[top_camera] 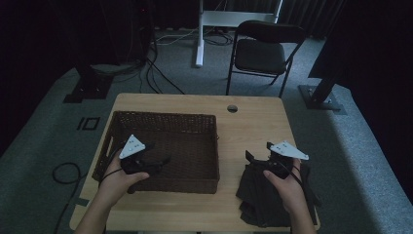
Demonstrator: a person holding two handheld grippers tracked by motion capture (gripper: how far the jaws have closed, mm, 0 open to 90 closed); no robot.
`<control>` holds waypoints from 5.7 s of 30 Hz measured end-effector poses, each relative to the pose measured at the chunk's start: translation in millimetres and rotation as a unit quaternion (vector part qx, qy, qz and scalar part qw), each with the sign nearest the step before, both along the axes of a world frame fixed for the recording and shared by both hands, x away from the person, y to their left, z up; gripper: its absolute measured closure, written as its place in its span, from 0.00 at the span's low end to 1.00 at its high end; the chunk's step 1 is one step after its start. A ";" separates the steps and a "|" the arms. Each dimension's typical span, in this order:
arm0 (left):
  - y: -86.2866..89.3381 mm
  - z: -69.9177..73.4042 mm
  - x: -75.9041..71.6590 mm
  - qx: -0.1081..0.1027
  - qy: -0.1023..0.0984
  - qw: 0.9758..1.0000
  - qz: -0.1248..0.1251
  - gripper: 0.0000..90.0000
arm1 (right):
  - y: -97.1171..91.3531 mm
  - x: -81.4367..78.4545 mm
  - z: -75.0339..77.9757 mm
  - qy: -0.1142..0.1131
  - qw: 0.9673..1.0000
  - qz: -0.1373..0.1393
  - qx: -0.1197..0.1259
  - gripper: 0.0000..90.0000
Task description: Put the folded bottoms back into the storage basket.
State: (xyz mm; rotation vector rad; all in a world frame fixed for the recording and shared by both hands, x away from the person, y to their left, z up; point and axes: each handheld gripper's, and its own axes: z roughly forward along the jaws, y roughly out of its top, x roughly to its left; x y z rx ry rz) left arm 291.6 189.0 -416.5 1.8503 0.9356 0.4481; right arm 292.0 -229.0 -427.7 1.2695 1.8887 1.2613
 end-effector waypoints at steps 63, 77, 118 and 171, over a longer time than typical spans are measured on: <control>-238.6 -26.1 -34.9 -0.054 0.011 0.982 -0.182 0.23 | -138.9 -33.6 -54.3 0.040 0.990 -0.136 -0.028 0.14; -272.4 -63.0 -41.3 -0.035 0.049 0.986 -0.154 0.22 | -154.4 -32.7 -82.6 0.076 0.987 -0.140 -0.026 0.14; -297.5 -135.7 -25.5 0.001 0.142 0.984 -0.104 0.07 | -154.4 -14.4 -120.6 0.175 0.981 -0.070 0.048 0.26; -279.9 -23.1 -5.6 -0.005 0.059 0.985 -0.165 0.75 | -136.6 -23.6 -16.1 0.107 0.982 -0.065 0.143 0.76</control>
